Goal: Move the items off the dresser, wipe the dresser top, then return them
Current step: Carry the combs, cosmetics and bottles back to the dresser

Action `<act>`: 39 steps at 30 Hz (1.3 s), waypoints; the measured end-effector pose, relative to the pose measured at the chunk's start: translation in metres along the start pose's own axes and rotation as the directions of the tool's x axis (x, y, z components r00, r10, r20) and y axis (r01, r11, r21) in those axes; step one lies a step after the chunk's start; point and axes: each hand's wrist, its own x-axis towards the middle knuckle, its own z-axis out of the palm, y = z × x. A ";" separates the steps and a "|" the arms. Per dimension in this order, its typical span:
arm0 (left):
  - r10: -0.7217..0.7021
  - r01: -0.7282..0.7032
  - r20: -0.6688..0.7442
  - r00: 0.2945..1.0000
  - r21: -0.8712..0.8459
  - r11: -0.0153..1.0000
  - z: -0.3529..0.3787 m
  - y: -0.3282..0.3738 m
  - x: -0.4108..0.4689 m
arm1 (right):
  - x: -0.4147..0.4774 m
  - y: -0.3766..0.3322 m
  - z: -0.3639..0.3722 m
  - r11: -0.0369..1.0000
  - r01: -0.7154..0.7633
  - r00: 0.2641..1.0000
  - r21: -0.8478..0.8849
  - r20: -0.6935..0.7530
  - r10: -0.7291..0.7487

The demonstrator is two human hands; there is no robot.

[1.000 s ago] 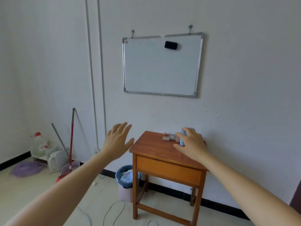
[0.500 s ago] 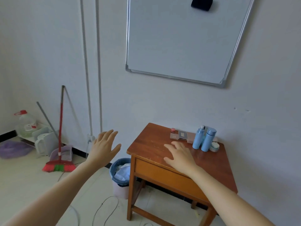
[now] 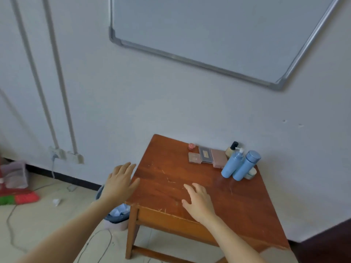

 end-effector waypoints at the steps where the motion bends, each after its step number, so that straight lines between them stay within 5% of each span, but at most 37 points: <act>1: 0.021 -0.021 0.036 0.999 0.001 1.000 0.012 0.005 0.012 | 0.009 0.006 0.002 1.000 -0.021 1.000 -0.004 -0.016 0.021; 9: 0.078 -0.084 0.169 0.982 0.027 0.996 0.084 0.066 0.118 | 0.107 0.088 -0.025 0.991 -0.114 0.988 0.076 -0.100 0.121; 13: 0.035 -0.057 0.253 0.967 0.080 0.995 0.106 0.088 0.161 | 0.143 0.112 -0.017 0.995 -0.040 0.998 0.087 -0.037 0.044; 17: -0.007 -0.029 0.287 0.958 0.121 0.992 0.119 0.091 0.184 | 0.188 0.119 -0.011 0.996 0.073 0.997 0.042 -0.005 -0.073; 23: 0.065 -0.193 0.391 0.918 0.297 0.935 0.121 0.085 0.205 | 0.238 0.115 0.005 0.992 0.115 0.990 -0.047 0.086 -0.111; 32: 0.205 -0.297 0.364 0.909 0.219 0.929 0.117 0.118 0.280 | 0.233 0.106 -0.001 0.984 0.105 0.993 -0.143 0.075 -0.095; 39: 0.446 -0.625 0.508 0.737 0.259 0.737 0.148 0.159 0.323 | 0.196 0.111 -0.004 0.997 0.024 1.000 0.079 0.015 -0.025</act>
